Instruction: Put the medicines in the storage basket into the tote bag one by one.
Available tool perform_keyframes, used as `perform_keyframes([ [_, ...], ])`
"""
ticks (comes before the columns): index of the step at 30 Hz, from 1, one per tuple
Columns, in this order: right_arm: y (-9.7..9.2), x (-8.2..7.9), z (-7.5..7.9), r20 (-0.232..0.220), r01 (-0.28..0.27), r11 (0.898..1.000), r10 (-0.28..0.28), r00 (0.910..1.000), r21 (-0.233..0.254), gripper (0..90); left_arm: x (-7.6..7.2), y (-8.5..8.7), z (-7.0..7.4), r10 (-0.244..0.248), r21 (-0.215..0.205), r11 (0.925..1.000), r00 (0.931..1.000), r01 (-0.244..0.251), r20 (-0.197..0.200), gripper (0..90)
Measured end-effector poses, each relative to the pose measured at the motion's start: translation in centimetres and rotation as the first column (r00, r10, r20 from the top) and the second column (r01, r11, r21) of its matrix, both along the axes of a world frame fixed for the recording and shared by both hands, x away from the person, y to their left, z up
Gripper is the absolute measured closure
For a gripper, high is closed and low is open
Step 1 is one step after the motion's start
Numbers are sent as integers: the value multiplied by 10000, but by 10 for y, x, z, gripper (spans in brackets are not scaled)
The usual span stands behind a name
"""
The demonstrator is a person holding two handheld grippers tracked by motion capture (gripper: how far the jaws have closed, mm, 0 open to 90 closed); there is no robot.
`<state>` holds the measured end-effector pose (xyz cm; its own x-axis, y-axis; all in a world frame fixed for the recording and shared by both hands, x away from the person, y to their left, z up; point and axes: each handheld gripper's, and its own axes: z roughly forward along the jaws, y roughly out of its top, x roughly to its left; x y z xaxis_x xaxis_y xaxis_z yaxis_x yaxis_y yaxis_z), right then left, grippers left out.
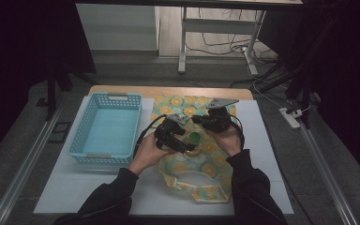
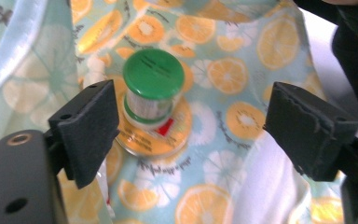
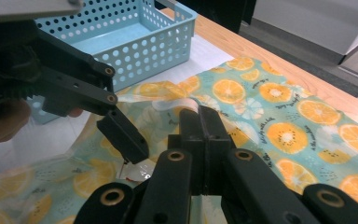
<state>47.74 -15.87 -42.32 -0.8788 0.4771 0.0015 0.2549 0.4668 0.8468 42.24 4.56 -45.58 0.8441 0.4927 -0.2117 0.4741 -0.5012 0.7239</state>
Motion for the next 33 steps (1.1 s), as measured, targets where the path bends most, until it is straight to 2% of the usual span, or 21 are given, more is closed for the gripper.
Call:
perform_keyframes([
  [5, 1, 0, 0, -17, -31, 10000, 31, 10000, -6, 900, -13, 5, 3, -26, 42, 10000, 9999, 25, 157, 126],
  [12, 1, -1, 0, -54, -90, 9999, 90, 9999, 55, 900, -27, 11, 1, 11, -172, 9999, 9999, -8, 130, 63],
  [17, 2, -2, 0, -48, -105, 9999, 105, 9999, 21, 900, -33, 11, -1, -181, -362, 9992, 9998, 185, 114, 24],
  [23, 3, -3, 0, -29, -175, 9998, 175, 9998, -5, 900, -40, 11, -6, -455, -239, 9987, 9988, 459, 184, 22],
  [31, 5, -5, 1, -4, -239, 9997, 239, 9997, -33, 900, -48, 13, -16, -368, -433, 9984, 9991, 376, 193, 7],
  [33, 5, -5, 1, 4, -253, 9997, 253, 9997, -56, 900, -50, 12, -19, -364, -374, 9986, 9991, 372, 222, 3],
])
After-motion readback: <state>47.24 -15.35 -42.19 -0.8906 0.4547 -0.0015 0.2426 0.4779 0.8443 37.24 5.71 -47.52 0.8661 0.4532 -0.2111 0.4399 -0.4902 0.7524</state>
